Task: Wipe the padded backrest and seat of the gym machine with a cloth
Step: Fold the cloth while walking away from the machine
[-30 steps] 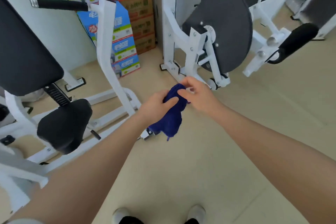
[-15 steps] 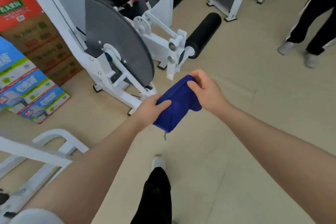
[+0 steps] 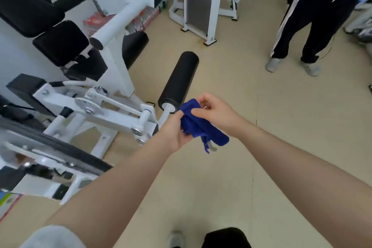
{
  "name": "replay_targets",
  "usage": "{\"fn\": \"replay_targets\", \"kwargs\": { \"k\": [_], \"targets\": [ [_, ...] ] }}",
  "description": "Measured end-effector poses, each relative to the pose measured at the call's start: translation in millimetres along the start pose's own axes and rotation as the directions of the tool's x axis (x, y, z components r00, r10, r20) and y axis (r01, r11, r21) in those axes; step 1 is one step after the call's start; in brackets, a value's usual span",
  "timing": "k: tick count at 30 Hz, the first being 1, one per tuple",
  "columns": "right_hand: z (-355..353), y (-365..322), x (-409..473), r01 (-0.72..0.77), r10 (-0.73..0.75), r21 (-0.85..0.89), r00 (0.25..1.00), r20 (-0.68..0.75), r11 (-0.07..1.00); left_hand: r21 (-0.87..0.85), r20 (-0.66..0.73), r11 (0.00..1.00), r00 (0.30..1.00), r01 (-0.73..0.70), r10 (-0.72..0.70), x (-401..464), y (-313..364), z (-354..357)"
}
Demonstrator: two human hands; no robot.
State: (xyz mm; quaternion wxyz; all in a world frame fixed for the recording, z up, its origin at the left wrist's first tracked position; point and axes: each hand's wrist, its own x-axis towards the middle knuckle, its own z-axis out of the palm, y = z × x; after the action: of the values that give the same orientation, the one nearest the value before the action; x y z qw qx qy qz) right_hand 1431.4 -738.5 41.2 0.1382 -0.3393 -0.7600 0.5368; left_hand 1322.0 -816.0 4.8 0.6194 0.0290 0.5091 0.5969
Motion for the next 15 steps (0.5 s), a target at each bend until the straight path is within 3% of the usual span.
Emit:
{"fn": "replay_targets", "kwargs": {
  "k": [3,5,8,11,13,15],
  "targets": [
    [-29,10,42,0.172,-0.113,-0.295,0.972,0.208,0.940,-0.055,-0.019,0.998,1.000,0.024,-0.025,49,23,21],
    [-53,21,76,0.190,-0.103,-0.349,0.962,0.253,0.918,-0.091,-0.004,0.996,1.000,0.015,-0.015,82,37,38],
    [-102,39,130,0.052,0.014,-0.239,0.965,0.264,0.970,-0.092,0.068,0.995,0.997,-0.029,0.035,138,57,71],
    [-154,56,182,-0.133,0.136,-0.030,0.940,0.313,0.991,0.202,-0.021,0.972,0.991,-0.123,0.130,194,78,106],
    [-193,64,223,-0.266,0.242,0.089,0.945,0.219,0.960,0.271,-0.090,0.948,0.976,-0.169,0.199,232,96,137],
    [-229,70,264,-0.341,0.333,0.094,0.939,0.087,0.935,0.209,-0.129,0.956,0.964,-0.205,0.235,265,121,166]
  ]
}}
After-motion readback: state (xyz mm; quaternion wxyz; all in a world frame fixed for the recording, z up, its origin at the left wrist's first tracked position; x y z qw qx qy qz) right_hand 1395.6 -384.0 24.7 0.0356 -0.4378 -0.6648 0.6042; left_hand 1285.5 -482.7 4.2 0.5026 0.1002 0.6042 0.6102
